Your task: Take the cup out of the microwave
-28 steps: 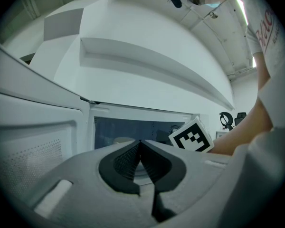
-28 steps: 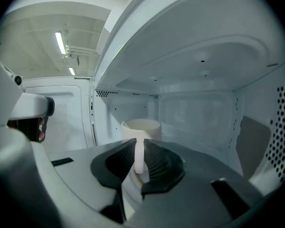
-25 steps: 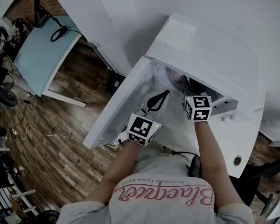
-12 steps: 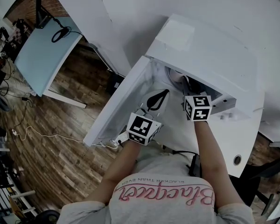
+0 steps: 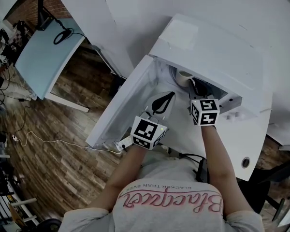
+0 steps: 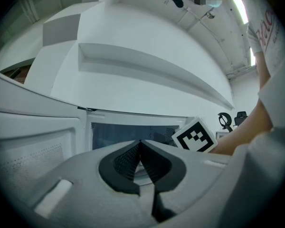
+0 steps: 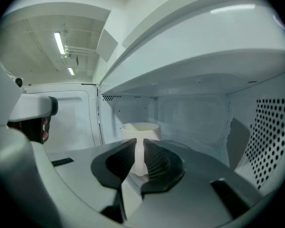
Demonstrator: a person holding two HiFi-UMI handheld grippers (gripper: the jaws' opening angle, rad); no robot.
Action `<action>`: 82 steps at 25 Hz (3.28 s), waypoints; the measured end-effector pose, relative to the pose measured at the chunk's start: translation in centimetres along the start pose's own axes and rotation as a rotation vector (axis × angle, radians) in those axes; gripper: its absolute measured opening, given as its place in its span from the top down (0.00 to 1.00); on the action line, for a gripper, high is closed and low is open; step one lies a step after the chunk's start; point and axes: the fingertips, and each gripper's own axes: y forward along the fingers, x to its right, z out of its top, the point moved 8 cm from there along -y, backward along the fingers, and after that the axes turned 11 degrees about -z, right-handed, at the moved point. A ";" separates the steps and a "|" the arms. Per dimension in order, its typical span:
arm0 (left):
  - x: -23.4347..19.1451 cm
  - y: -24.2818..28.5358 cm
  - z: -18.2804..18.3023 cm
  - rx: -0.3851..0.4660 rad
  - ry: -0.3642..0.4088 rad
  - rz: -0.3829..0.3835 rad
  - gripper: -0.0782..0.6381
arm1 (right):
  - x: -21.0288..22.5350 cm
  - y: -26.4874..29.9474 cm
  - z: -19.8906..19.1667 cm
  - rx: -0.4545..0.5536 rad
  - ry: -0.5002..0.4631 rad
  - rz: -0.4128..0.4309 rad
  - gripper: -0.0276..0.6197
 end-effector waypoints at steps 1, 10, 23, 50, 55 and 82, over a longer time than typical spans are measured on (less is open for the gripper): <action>0.2 0.0 0.0 0.000 0.001 -0.003 0.88 | 0.0 -0.2 0.0 0.000 0.000 0.001 0.87; 1.9 -0.2 0.6 0.011 0.010 -0.009 0.88 | 0.2 -3.0 0.0 0.009 -0.004 0.020 0.87; 5.3 -1.1 1.5 0.026 0.011 0.006 0.88 | -0.2 -8.5 0.4 0.025 -0.012 0.077 0.87; 8.6 -0.8 3.8 0.064 0.028 0.026 0.88 | 1.0 -18.8 5.0 0.150 0.032 0.131 0.87; 8.6 -1.0 4.3 0.071 0.039 0.027 0.88 | 1.4 -19.8 5.9 0.175 0.036 0.131 0.87; 7.9 -0.7 6.8 0.135 0.068 -0.009 0.88 | 2.2 -23.0 8.7 0.293 0.057 0.088 0.87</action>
